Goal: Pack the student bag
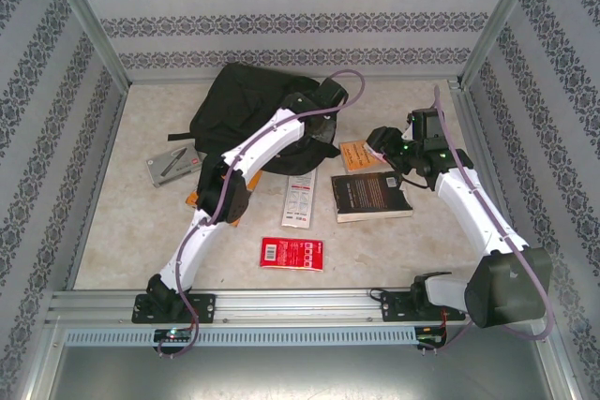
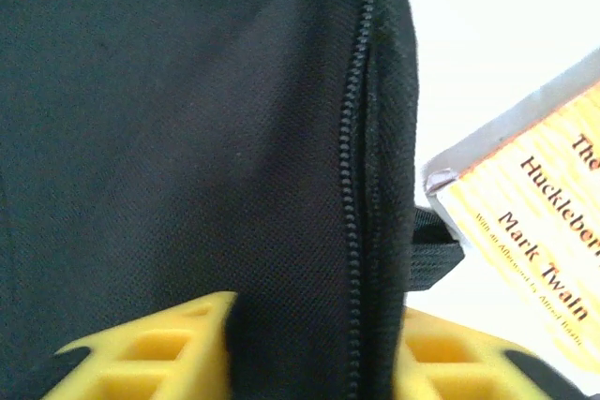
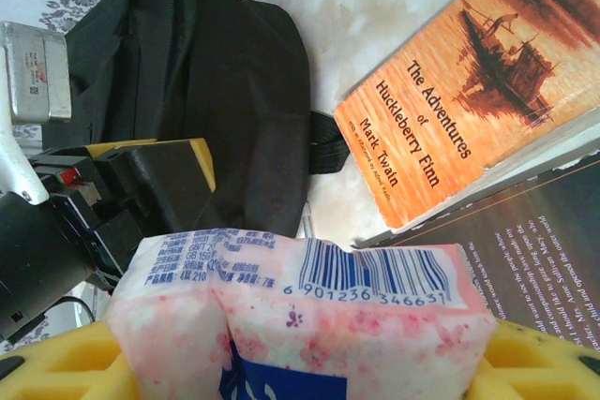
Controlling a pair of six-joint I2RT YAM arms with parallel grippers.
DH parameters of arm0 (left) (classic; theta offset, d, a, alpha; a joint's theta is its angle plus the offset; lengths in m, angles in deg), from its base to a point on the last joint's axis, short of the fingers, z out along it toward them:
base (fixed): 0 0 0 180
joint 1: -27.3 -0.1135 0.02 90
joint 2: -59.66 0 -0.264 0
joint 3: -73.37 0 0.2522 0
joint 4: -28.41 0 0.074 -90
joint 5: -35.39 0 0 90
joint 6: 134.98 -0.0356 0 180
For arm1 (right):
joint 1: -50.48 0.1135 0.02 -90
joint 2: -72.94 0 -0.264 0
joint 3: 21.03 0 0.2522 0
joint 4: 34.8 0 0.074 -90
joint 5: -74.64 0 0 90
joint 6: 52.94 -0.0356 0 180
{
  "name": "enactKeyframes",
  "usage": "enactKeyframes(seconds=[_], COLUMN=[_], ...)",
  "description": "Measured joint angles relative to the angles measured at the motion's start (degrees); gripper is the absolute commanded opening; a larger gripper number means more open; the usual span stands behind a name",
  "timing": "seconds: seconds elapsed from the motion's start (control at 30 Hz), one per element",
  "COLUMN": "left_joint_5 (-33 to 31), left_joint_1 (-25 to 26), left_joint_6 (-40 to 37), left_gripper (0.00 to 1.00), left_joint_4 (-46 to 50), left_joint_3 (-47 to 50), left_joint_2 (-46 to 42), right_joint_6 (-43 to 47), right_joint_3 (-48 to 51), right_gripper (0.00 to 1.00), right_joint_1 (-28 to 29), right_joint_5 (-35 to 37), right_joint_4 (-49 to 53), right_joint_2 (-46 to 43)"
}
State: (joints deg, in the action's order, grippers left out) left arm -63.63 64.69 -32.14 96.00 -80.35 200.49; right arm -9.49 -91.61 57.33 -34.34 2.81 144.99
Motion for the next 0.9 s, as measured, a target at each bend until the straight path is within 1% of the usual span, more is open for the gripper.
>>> enactKeyframes(seconds=[0.03,0.13,0.17,0.47,0.67,0.77,0.9], left_joint_5=[0.26,2.12,3.23,15.39,21.57,24.63,27.45], left_joint_1=[-0.2,-0.83,-1.11,-2.64,-2.67,-3.02,-3.58], left_joint_6=[0.04,0.74,0.96,3.21,4.59,5.22,6.1], left_gripper=[0.18,0.02,0.0,0.0,0.0,0.0,0.0], left_joint_4=[-0.04,-0.2,-0.24,-1.95,-3.1,-3.43,-4.81], left_joint_3=[0.37,1.81,2.4,11.15,16.31,18.49,22.43], left_joint_2=[-0.24,-1.46,-2.1,-11.41,-18.51,-21.55,-25.09], right_joint_6=[0.02,0.0,0.02,-0.24,-2.89,-4.0,-5.05], right_joint_3=[0.0,0.0,0.0,-1.22,-5.88,-9.05,-11.28], right_gripper=[0.58,0.57,0.57,0.57,0.57,0.57,0.56], right_joint_1=[0.02,0.15,0.24,4.76,9.05,11.02,11.67], right_joint_5=[0.0,0.0,-0.02,-1.33,-4.04,-4.26,-4.13], right_joint_4=[-0.07,-0.2,-0.2,-0.72,-4.13,-5.55,-7.41], right_joint_2=[0.0,0.13,0.31,3.76,8.74,11.52,14.93])
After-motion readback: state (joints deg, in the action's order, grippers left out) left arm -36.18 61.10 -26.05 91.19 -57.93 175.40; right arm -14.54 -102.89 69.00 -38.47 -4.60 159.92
